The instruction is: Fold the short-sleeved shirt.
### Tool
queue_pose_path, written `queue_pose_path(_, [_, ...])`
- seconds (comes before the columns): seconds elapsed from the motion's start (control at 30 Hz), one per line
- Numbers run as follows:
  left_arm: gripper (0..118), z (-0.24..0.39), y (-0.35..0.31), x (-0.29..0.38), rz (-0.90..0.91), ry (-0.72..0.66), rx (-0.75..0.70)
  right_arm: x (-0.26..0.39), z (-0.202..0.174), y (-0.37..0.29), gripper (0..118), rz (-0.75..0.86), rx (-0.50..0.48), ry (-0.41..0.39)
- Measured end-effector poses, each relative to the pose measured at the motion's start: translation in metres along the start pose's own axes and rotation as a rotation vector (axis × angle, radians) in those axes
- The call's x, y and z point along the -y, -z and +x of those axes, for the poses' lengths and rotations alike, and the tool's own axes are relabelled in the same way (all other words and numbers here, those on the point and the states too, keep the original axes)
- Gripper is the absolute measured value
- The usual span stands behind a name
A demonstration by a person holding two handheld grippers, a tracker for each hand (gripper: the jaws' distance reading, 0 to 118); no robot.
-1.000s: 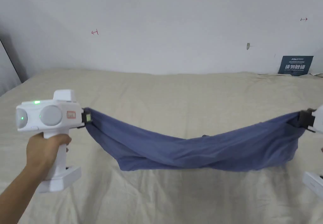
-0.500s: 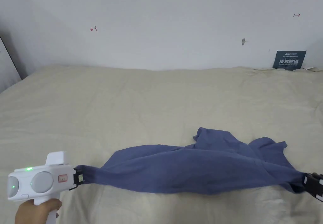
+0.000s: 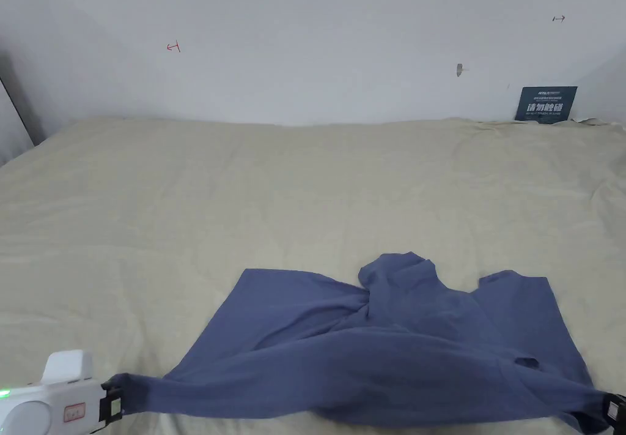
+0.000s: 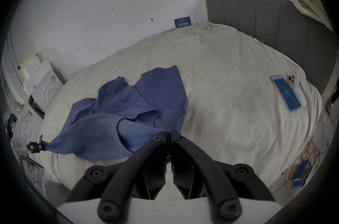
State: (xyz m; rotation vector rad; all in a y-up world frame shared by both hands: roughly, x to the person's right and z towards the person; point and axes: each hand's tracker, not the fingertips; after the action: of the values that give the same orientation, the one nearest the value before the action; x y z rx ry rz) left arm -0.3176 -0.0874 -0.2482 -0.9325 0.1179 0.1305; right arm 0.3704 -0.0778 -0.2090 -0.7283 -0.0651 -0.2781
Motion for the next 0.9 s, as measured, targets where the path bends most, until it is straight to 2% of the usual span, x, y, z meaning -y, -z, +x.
queue_pose_path(0.43, [2,-0.006,0.007,0.038,-0.084,-0.022,-0.027,0.048,0.019,0.008,1,-0.141,0.068,0.032])
queue_pose_path(0.73, [2,0.015,0.032,0.046,-0.164,0.021,-0.067,0.052,0.006,0.032,2,-0.222,0.137,-0.024])
queue_pose_path(0.77, [4,0.014,0.032,0.046,-0.165,0.022,-0.068,0.05,0.005,0.03,3,-0.219,0.141,-0.026])
queue_pose_path(0.83, [19,0.015,0.03,0.043,-0.165,0.018,-0.068,0.044,0.003,0.025,7,-0.206,0.142,-0.032])
queue_pose_path(0.9, [52,0.015,0.027,0.041,-0.162,0.007,-0.065,0.039,0.0,0.02,32,-0.193,0.143,-0.04])
